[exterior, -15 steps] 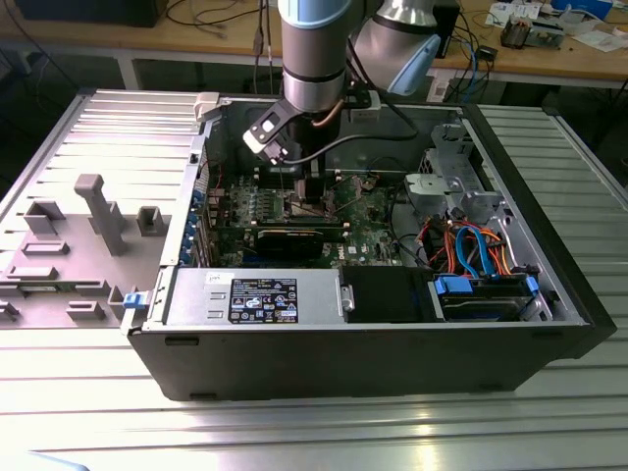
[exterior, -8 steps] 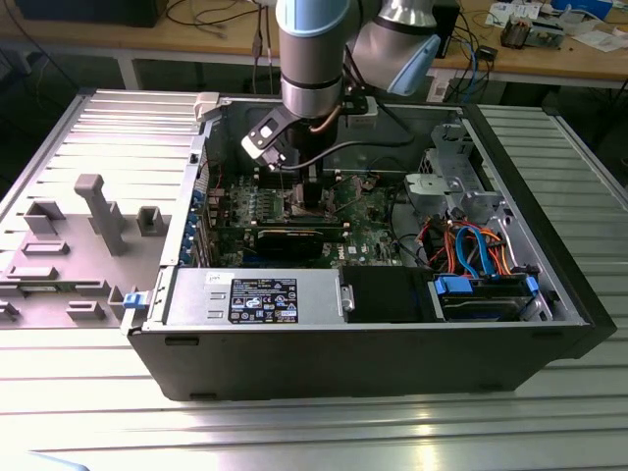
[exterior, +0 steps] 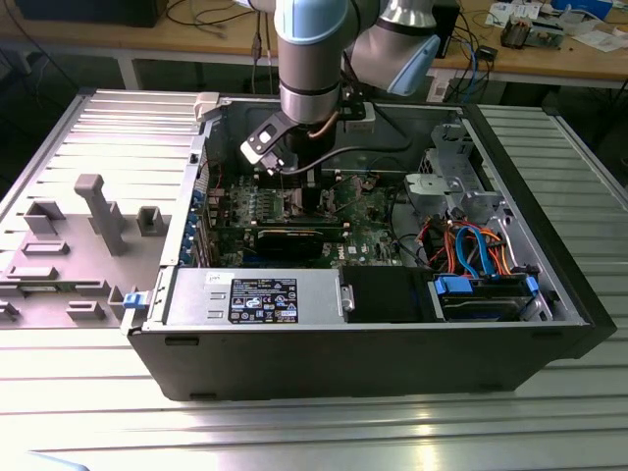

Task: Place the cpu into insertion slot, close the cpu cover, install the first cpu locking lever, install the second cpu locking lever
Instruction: 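Place the cpu into insertion slot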

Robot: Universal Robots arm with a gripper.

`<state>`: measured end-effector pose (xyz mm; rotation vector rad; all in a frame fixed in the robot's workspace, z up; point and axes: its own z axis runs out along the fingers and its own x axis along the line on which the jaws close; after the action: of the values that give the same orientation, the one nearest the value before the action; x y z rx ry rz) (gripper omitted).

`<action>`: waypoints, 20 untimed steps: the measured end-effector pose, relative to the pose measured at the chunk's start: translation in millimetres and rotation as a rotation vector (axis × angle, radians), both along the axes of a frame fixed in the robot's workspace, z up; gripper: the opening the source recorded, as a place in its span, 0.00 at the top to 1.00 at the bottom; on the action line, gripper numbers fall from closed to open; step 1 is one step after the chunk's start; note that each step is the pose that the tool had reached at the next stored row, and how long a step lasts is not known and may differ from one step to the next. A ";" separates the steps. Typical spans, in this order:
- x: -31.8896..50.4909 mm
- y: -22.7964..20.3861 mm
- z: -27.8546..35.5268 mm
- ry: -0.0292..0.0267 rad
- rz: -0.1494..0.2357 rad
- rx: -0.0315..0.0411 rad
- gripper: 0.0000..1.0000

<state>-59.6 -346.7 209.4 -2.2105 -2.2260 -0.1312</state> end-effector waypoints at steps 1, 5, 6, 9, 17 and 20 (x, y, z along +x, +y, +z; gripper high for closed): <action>0.0 0.0 -0.4 0.0001 0.000 -0.0017 0.46; -0.1 -0.1 -2.8 0.0003 0.000 -0.0090 0.46; -0.1 0.0 -3.1 0.0002 0.000 -0.0090 0.46; -0.5 0.0 -3.6 0.0002 -0.003 -0.0090 0.46; -1.0 0.9 -7.3 0.0002 -0.012 -0.0088 0.46; -0.8 2.0 -9.5 0.0007 -0.012 -0.0089 0.46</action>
<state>-60.3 -344.7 199.9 -2.2283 -2.2175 -0.1208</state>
